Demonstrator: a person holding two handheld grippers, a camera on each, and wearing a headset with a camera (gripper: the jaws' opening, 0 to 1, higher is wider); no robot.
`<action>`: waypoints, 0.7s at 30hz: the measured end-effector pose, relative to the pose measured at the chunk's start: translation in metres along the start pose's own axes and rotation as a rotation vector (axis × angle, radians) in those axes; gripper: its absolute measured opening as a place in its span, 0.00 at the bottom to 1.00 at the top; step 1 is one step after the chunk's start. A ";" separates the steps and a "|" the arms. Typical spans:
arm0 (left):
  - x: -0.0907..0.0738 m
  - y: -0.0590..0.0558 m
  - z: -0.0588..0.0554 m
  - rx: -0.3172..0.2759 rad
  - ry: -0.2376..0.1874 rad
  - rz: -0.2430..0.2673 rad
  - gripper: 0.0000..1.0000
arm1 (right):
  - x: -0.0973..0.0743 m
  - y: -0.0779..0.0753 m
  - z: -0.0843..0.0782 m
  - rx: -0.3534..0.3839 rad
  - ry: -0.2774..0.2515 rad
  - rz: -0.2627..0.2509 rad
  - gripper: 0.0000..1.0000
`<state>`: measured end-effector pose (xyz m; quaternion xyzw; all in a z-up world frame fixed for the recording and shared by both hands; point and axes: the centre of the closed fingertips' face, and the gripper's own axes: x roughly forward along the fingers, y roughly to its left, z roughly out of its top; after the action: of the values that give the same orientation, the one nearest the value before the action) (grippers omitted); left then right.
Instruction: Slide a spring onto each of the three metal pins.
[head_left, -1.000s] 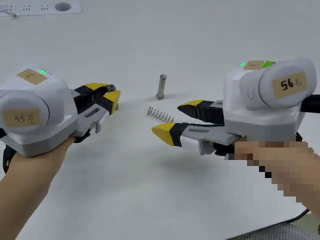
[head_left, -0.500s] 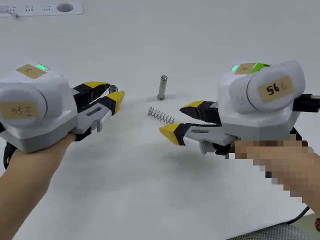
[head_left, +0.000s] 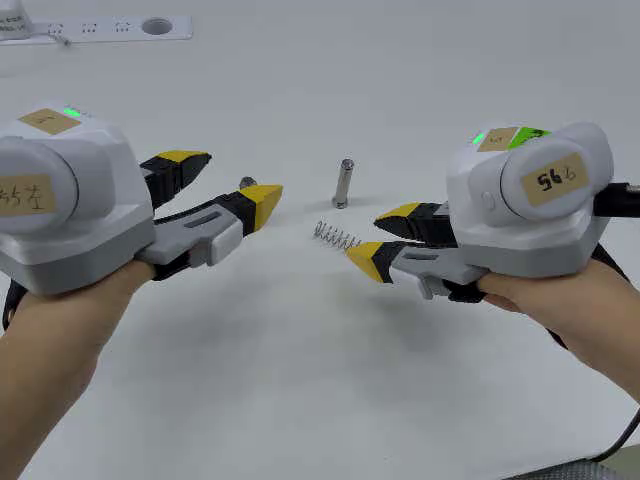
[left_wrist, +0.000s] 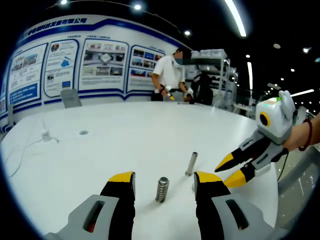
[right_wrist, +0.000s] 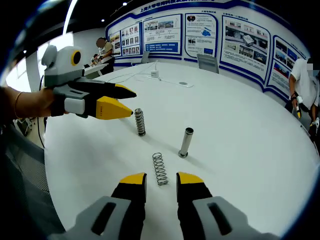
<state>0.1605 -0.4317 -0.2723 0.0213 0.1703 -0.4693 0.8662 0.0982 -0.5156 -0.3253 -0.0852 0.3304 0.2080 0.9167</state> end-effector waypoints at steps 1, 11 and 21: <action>-0.001 0.000 0.000 -0.001 0.002 -0.001 0.51 | 0.001 0.000 0.000 -0.005 0.002 0.001 0.23; -0.014 -0.007 0.002 0.051 0.022 -0.012 0.67 | 0.011 0.000 -0.012 -0.066 0.050 0.020 0.16; -0.022 -0.018 -0.007 0.032 0.050 -0.045 0.67 | 0.016 0.000 -0.018 -0.073 0.056 0.030 0.12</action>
<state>0.1326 -0.4227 -0.2697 0.0431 0.1846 -0.4906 0.8505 0.0993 -0.5153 -0.3491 -0.1193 0.3494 0.2309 0.9002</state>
